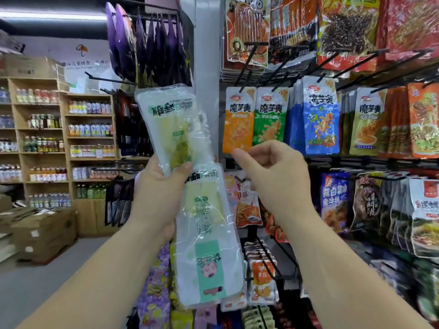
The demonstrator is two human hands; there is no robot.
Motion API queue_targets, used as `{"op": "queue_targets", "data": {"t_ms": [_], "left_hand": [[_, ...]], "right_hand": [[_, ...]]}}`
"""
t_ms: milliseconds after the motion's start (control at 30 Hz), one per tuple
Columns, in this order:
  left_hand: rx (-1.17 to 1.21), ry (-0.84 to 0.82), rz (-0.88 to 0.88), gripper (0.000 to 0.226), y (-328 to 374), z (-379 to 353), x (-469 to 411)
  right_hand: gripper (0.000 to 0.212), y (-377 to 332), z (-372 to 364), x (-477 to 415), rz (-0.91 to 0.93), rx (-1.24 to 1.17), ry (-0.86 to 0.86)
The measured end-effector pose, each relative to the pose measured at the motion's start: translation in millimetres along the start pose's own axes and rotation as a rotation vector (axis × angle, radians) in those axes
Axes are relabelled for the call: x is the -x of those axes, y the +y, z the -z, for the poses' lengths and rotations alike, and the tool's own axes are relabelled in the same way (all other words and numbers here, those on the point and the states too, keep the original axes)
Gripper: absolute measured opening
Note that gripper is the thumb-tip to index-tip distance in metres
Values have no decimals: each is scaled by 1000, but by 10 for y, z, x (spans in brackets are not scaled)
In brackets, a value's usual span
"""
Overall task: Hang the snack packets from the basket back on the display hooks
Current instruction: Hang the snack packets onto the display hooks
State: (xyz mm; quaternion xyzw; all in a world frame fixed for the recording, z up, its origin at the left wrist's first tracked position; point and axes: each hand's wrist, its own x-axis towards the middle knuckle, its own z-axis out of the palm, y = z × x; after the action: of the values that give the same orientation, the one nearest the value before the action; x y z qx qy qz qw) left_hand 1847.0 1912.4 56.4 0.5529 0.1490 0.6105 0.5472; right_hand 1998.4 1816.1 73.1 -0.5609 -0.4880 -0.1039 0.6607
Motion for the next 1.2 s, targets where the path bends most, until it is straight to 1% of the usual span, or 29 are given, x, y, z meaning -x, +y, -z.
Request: {"op": "queue_targets", "data": {"t_ms": [100,133,167,267,367,500,600,700,800,900,1000,1067,1133,1167,1200], "left_hand": [[-7,0,1,27,-66,21,217],[-15,6,11,27,-110,39,287],[-22,9,24,27,-154,59,362],[-33,-1,68,31,-260,148,586],[-47,-1,119,35,-314,273,796],[-8,-47,166,32,-325,408,1040],[23,-66,196,20,-285,513,1187],[20,-79,297,14,-237,635,1334],[-1,-103,339,11,-271,740,1527],[-4,-117,390,13,-339,781,1811],[10,-149,502,14,-365,705,2168],[18,-168,559,14,-378,598,2426],[43,-193,591,21,-406,453,2678],[58,-197,608,23,-420,360,2799],[67,-202,615,24,-438,261,2923]], "right_hand": [[61,75,-48,459,-128,7,-314],[68,120,-67,573,-156,4,-380],[70,174,-89,672,-189,-10,-428],[58,293,-115,908,-300,-89,-481],[46,316,-109,1168,-359,-114,-505],[39,243,-86,1503,-392,-79,-497],[37,134,-71,1747,-406,-30,-457],[35,-7,-50,2008,-481,-19,-428],[36,-128,18,2292,-542,3,-410],[37,-207,170,2624,-608,-8,-376],[32,-324,438,2948,-642,22,-328],[28,-391,670,3149,-653,52,-281],[26,-401,911,3333,-686,51,-207],[28,-418,1034,3411,-705,52,-167],[36,-424,1164,3483,-724,64,-116]]}}
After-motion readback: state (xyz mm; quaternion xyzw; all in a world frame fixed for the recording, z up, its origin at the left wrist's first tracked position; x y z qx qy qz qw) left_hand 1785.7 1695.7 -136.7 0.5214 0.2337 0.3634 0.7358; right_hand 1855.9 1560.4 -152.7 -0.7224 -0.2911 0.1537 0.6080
